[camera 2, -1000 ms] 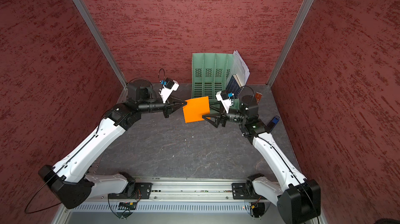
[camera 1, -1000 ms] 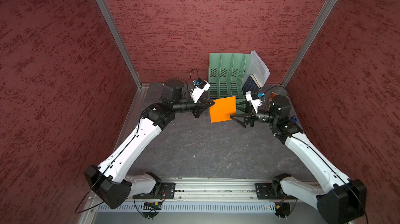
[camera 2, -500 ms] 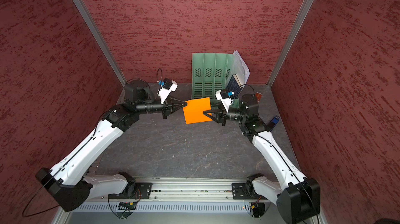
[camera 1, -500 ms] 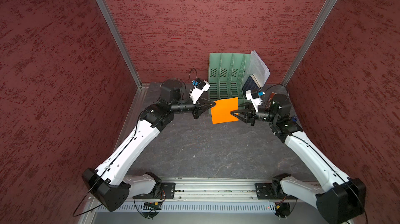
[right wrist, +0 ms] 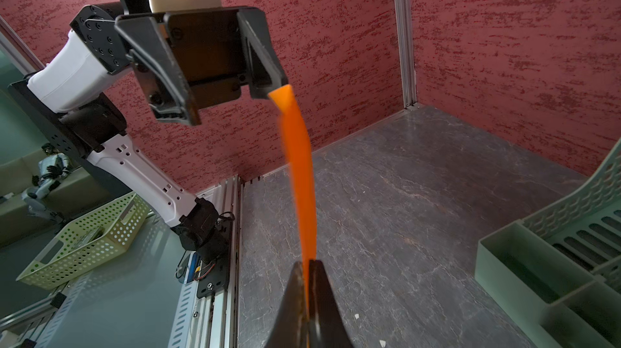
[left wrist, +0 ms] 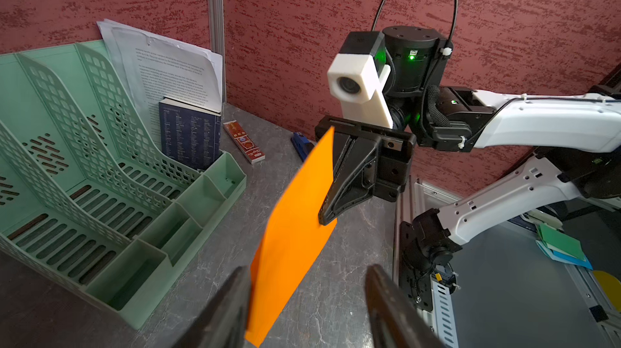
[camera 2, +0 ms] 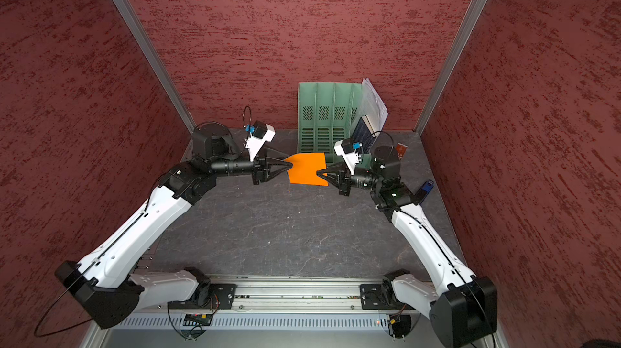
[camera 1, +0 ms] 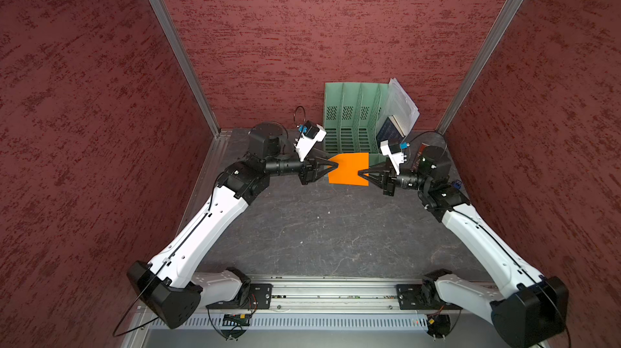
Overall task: Fold the square paper along the opposite sides
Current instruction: Pick up the paper from the center of the board.
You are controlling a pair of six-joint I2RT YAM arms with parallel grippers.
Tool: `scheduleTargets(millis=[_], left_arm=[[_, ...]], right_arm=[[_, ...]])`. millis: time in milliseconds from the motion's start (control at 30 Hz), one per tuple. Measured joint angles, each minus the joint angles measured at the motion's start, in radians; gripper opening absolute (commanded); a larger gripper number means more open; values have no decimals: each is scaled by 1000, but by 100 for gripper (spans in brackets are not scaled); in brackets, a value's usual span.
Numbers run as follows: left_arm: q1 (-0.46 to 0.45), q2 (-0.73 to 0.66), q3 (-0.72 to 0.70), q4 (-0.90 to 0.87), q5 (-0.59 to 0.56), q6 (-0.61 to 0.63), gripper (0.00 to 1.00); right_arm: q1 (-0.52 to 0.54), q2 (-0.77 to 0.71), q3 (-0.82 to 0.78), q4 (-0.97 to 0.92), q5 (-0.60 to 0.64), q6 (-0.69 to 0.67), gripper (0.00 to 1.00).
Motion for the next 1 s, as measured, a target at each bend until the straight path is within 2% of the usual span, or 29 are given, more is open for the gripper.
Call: scheduleTargets(millis=[267,633,1000], left_arm=[[2,1,-37,60,72,-1,100],[54,-31,-123,248,95,-54,100],[53,-40,-146,539,206,-200,87]], right_arm=[[1,-29,13,-5,-8,3,0],[1,-126,124,2,-71,33,0],[5,-91,130,14,-110,80,0]])
